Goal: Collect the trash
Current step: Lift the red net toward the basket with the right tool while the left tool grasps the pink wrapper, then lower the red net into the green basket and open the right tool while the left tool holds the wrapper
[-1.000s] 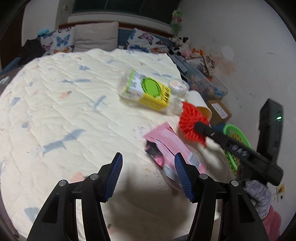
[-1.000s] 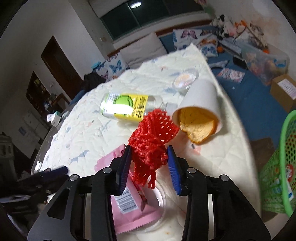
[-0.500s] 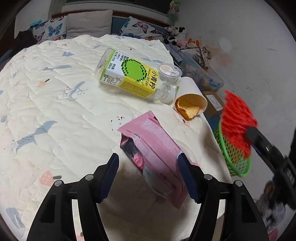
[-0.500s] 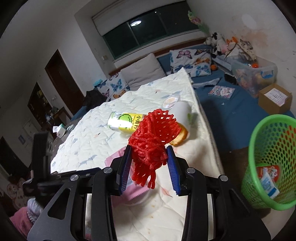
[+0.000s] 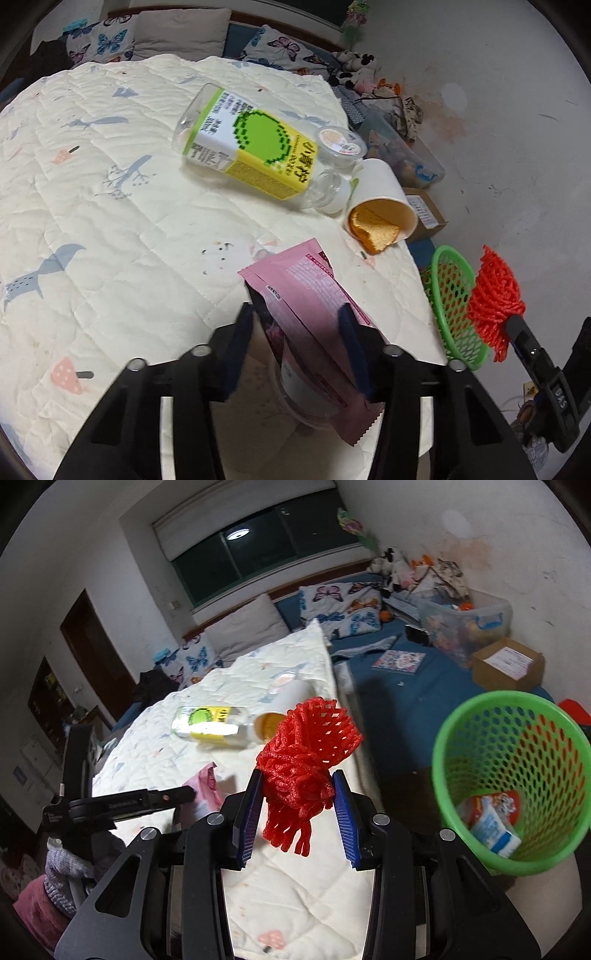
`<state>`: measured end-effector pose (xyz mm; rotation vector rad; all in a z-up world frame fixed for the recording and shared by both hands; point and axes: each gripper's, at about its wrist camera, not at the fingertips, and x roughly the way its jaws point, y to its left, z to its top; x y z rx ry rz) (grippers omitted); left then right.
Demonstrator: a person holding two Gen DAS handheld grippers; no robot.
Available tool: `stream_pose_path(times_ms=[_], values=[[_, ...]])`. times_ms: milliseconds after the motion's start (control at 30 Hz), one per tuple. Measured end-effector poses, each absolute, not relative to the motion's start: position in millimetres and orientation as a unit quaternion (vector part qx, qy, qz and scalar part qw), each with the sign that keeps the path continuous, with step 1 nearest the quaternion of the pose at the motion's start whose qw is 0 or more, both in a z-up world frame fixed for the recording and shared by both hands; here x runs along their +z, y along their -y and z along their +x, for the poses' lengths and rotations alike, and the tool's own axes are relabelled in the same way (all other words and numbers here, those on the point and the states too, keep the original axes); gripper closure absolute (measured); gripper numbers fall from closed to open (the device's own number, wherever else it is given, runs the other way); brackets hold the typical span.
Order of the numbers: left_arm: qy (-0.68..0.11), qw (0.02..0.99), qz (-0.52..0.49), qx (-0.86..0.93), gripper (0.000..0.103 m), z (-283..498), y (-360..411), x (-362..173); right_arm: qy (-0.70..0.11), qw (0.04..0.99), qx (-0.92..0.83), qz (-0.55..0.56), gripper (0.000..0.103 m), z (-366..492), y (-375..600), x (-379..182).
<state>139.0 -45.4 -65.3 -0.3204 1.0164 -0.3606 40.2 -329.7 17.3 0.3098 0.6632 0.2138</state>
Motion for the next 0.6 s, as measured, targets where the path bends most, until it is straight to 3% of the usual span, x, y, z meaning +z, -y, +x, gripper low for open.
stream_pose_path(times_ms=[133, 367, 500, 567, 600], values=[[-0.479, 0.843, -0.157, -0.187, 0.082, 138, 49, -65, -0.324, 0.929, 0.088, 0.157, 0.064, 30, 339, 15], [-0.467, 0.848, -0.155, -0.198, 0.097, 130, 48, -60, -0.319, 0.933, 0.07, 0.151, 0.064, 17, 351, 18], [-0.472, 0.84, -0.162, -0.212, 0.096, 126, 47, -58, -0.318, 0.934, 0.06, 0.154, 0.064, 13, 354, 17], [-0.478, 0.837, -0.166, -0.209, 0.083, 124, 47, -58, -0.318, 0.934, 0.056, 0.154, 0.064, 10, 355, 17], [-0.48, 0.836, -0.168, -0.209, 0.063, 123, 47, -58, -0.319, 0.934, 0.054, 0.154, 0.064, 9, 356, 17]])
